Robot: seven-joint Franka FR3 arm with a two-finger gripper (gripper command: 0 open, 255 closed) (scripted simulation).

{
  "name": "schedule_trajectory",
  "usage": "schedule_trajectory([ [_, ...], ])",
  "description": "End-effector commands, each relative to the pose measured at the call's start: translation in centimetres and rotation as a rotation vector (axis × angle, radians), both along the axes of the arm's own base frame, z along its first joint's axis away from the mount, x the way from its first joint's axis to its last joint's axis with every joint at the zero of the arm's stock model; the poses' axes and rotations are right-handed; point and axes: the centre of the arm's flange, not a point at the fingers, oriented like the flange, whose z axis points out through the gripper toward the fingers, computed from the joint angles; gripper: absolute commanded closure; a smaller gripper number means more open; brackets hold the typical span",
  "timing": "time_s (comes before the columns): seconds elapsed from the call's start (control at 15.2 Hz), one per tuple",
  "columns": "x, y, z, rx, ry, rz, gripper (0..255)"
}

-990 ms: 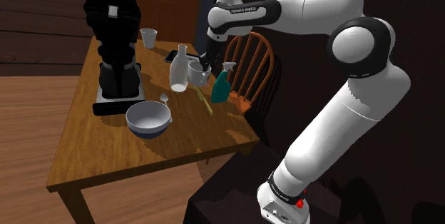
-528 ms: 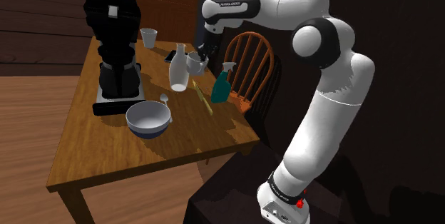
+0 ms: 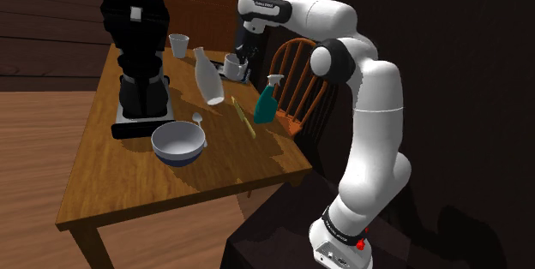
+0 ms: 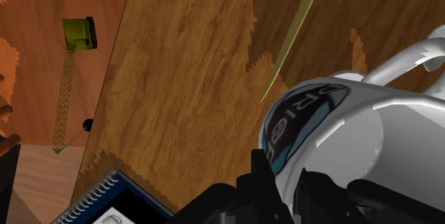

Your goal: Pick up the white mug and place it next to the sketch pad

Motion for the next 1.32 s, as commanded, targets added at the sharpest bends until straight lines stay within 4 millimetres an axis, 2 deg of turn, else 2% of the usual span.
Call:
schedule_trajectory([
  [0.0,2.3,-1.7,0.2,0.000,0.000,0.002,255],
  [0.13,4.1,-3.2,0.2,0.000,0.000,0.002,255],
  [1.25,4.1,-3.2,-8.8,0.000,0.000,0.002,255],
])
